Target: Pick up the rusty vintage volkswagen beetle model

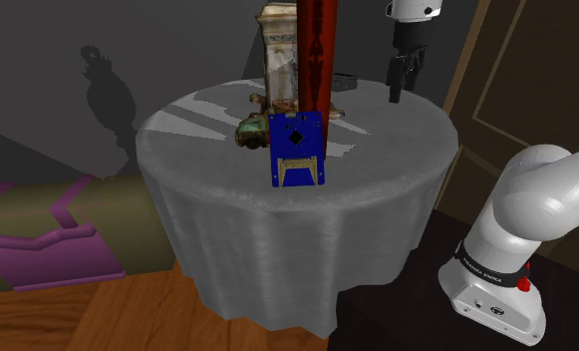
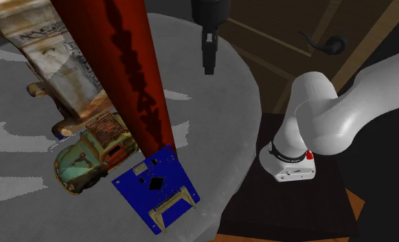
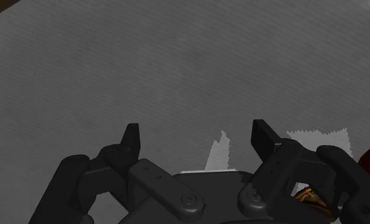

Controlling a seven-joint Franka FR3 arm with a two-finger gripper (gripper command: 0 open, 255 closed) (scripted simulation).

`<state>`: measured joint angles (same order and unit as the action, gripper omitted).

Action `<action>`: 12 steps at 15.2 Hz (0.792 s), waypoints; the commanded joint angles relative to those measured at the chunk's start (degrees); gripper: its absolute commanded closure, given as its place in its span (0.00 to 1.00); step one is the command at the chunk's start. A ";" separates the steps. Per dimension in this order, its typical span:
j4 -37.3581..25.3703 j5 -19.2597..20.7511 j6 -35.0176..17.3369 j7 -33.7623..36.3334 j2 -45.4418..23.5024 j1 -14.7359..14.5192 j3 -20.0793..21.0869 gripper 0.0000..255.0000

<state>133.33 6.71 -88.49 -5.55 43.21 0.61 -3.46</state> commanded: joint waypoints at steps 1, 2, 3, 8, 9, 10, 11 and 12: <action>0.00 0.00 0.00 0.00 0.00 0.00 0.00 0.00; -1.53 -0.21 -0.35 -0.64 -2.06 -0.78 0.42 0.00; -3.09 -0.41 -0.65 -1.29 -4.09 -1.54 0.84 0.00; -11.39 -1.17 -1.30 -4.56 -13.89 -4.98 3.13 0.00; -13.14 -1.27 -1.28 -5.20 -15.79 -5.61 3.62 0.00; -14.92 -1.34 -1.21 -5.84 -17.66 -6.22 4.13 0.00; -16.74 -1.40 -1.09 -6.48 -19.53 -6.82 4.65 0.00; -18.58 -1.44 -0.93 -7.10 -21.37 -7.40 5.19 0.00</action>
<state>116.84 5.43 -89.48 -12.22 24.06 -6.08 1.01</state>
